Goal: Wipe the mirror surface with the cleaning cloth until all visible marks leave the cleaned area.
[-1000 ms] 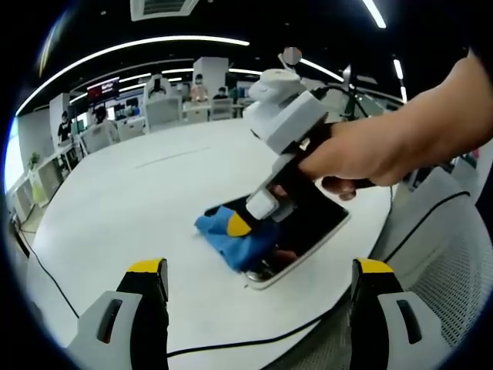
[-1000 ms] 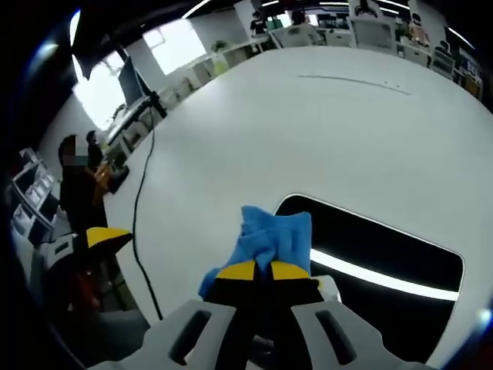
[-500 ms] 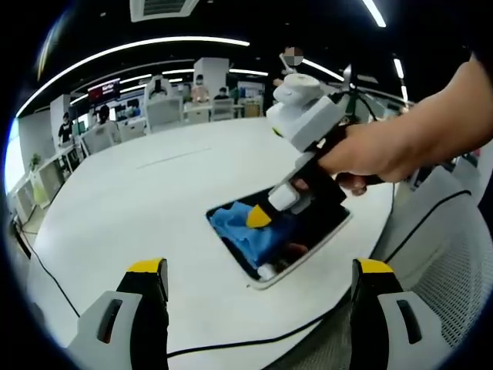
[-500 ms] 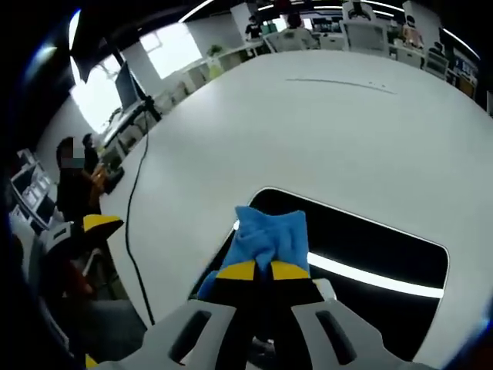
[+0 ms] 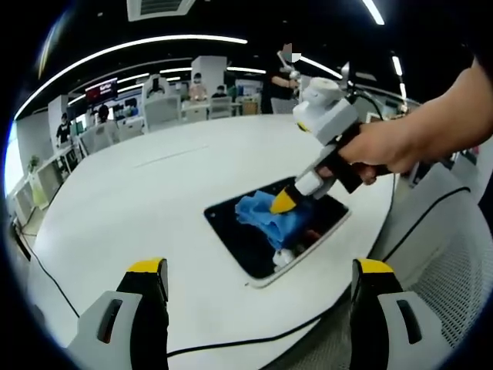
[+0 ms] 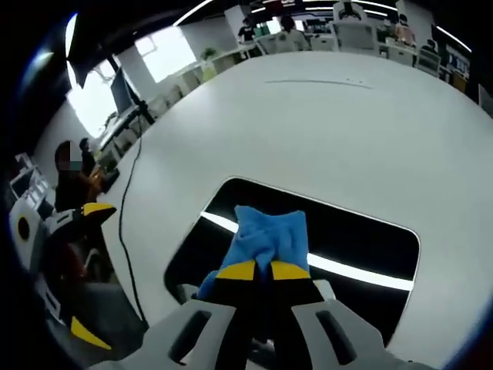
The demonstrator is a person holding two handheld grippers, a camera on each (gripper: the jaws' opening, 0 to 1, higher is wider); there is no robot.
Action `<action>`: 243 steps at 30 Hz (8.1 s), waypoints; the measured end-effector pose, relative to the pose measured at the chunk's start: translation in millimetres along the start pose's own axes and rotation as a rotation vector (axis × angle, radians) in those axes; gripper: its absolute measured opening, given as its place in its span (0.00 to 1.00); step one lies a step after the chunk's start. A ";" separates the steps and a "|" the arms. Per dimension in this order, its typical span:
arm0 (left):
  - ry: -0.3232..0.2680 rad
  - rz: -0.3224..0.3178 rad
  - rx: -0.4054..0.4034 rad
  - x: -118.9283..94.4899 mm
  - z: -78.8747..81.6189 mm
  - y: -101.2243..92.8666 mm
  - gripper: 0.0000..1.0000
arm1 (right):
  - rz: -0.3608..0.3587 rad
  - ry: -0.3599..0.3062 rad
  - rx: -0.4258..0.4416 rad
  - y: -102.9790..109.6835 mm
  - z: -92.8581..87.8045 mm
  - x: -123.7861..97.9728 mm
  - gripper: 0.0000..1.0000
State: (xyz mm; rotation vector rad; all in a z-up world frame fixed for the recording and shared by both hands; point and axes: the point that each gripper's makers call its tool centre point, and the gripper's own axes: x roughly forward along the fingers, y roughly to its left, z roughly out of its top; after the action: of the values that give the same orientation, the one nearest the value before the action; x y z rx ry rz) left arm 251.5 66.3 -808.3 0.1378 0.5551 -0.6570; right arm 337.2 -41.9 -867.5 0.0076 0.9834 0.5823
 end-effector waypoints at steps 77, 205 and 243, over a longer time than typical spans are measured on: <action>-0.045 -0.031 -0.018 -0.6 7.7 -4.7 1.00 | -0.125 0.019 0.102 -90.8 -41.1 -60.0 0.00; -0.019 -0.031 0.005 -1.3 3.1 -5.5 1.00 | 0.016 0.064 0.056 85.4 -11.2 20.8 0.00; -0.016 -0.043 -0.043 -0.4 2.1 -5.1 1.00 | -0.007 0.073 0.084 68.2 21.4 38.1 0.00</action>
State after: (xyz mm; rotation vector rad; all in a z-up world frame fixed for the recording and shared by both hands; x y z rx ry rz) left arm 249.1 61.9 -806.1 0.0809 0.5576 -0.6869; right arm 338.4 39.2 -867.2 0.0579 1.0775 0.5375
